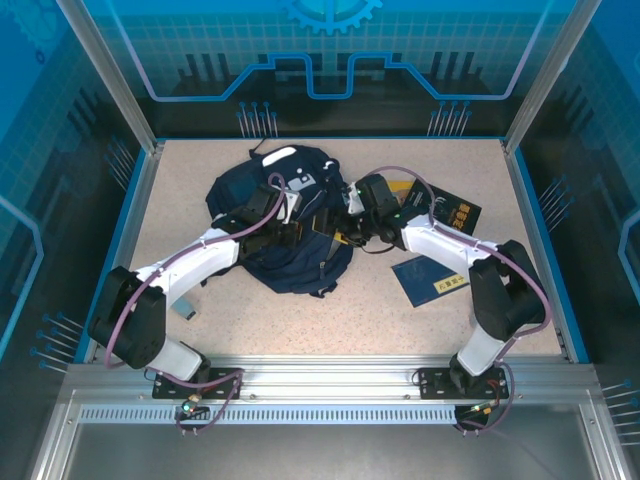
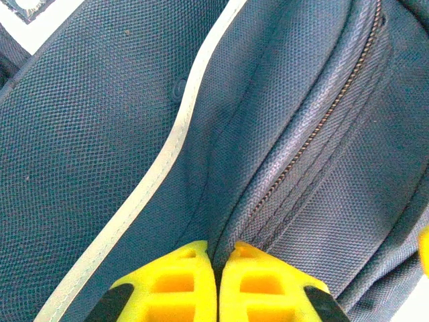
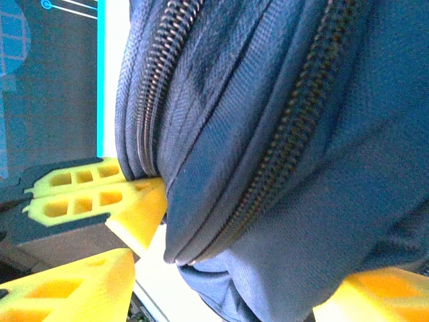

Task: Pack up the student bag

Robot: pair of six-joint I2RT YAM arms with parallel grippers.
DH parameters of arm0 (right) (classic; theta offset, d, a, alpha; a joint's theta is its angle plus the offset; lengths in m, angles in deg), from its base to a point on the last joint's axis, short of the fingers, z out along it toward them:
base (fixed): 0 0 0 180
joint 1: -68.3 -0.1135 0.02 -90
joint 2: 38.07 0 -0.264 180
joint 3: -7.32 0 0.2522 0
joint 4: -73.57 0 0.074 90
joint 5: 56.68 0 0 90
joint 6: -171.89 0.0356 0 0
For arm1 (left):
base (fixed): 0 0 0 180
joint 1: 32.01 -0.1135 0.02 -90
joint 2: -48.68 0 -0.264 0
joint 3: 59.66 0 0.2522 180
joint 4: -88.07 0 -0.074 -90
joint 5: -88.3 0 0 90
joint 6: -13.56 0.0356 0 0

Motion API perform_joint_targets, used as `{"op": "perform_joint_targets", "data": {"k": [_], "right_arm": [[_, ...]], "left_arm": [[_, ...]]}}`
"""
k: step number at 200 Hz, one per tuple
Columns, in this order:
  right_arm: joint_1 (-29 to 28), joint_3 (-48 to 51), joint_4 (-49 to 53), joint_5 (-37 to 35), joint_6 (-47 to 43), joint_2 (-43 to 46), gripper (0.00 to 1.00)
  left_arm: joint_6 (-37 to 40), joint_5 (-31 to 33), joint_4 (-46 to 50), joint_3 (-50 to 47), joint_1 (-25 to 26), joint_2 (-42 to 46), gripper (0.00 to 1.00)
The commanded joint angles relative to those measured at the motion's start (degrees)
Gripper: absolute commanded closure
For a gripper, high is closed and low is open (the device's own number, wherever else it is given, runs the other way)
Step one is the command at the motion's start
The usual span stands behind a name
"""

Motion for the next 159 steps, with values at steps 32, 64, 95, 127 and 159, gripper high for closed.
{"op": "perform_joint_targets", "data": {"k": [32, 64, 95, 127, 159], "right_arm": [[-0.87, -5.48, -1.80, -0.28, 6.03, -4.45, 0.46], [-2.43, -8.42, -0.74, -1.75, 7.14, -6.73, 0.69], [-3.00, -8.97, -7.80, 0.59, 9.80, -8.50, 0.80], [-3.16, -11.63, -11.36, 3.76, 11.70, -10.91, 0.84], [-3.57, -13.03, -11.94, 4.63, 11.88, -11.28, 0.85]], "left_arm": [[-3.33, -2.48, -1.24, -0.05, -0.03, 5.00, 0.84], [-11.08, 2.18, 4.28, -0.94, -0.03, 11.64, 0.60], [-19.34, 2.99, 9.74, -3.59, 1.57, 16.86, 0.52], [-25.12, 2.74, 11.02, -6.78, 6.67, 19.02, 0.50], [-29.71, 4.81, 9.67, -9.31, 10.00, 16.04, 0.53]]}}
